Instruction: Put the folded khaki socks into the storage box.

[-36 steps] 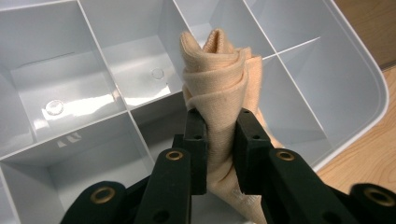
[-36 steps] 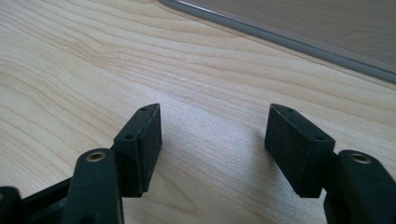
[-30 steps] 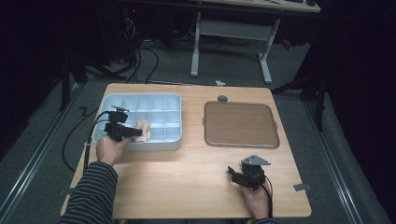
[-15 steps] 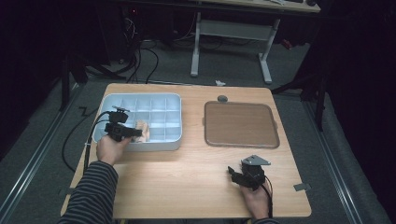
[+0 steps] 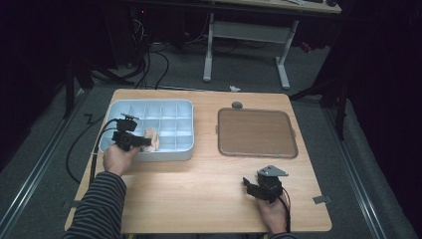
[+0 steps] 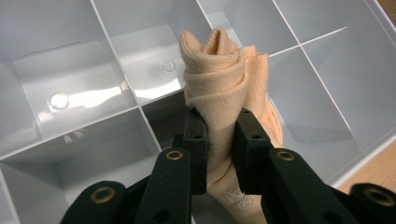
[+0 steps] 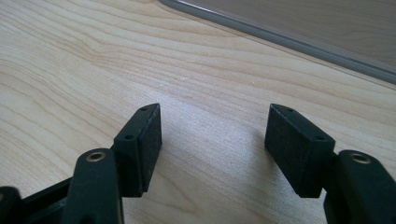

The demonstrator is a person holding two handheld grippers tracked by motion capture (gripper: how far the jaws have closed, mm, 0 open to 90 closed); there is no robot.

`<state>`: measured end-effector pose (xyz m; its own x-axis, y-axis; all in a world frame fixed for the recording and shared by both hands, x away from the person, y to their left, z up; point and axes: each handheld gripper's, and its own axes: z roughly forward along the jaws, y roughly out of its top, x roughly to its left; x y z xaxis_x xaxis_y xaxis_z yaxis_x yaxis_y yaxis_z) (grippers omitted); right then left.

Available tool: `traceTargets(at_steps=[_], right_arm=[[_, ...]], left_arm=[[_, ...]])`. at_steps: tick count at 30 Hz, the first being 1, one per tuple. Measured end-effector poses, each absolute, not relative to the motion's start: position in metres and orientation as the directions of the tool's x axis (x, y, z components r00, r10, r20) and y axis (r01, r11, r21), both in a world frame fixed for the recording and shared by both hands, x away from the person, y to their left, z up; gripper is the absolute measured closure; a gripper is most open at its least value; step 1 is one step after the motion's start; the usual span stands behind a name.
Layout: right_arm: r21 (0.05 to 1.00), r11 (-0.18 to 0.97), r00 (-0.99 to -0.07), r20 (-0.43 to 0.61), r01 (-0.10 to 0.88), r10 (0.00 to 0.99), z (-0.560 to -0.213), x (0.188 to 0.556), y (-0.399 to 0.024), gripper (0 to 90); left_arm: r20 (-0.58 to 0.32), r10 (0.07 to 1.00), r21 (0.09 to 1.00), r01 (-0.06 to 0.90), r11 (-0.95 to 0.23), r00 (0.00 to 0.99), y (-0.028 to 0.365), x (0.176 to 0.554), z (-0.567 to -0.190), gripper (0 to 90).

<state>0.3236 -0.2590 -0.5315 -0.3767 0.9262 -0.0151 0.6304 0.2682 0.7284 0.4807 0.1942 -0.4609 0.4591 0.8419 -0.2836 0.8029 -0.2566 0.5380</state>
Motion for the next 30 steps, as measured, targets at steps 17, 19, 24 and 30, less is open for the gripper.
traceTargets(at_steps=[17, 19, 24, 30], right_arm=[[0.728, 0.269, -0.377, -0.015, 0.63, 0.926, -0.531, 0.324, -0.259, 36.4], [0.728, 0.269, -0.377, -0.016, 0.63, 0.926, -0.531, 0.324, -0.259, 36.4], [0.728, 0.269, -0.377, -0.016, 0.63, 0.926, -0.531, 0.324, -0.259, 36.4], [0.728, 0.269, -0.377, -0.016, 0.63, 0.926, -0.531, 0.323, -0.259, 36.4]], left_arm=[[-0.248, 0.842, 0.523, 0.798, -0.3, 0.479, 0.192, 0.481, -0.463, 77.9], [-0.233, 0.841, 0.517, 0.794, -0.319, 0.489, 0.19, 0.481, -0.463, 78.3], [-0.217, 0.841, 0.513, 0.791, -0.334, 0.495, 0.189, 0.481, -0.463, 78.6], [-0.14, 0.844, 0.469, 0.785, -0.404, 0.518, 0.181, 0.481, -0.465, 78.6]])
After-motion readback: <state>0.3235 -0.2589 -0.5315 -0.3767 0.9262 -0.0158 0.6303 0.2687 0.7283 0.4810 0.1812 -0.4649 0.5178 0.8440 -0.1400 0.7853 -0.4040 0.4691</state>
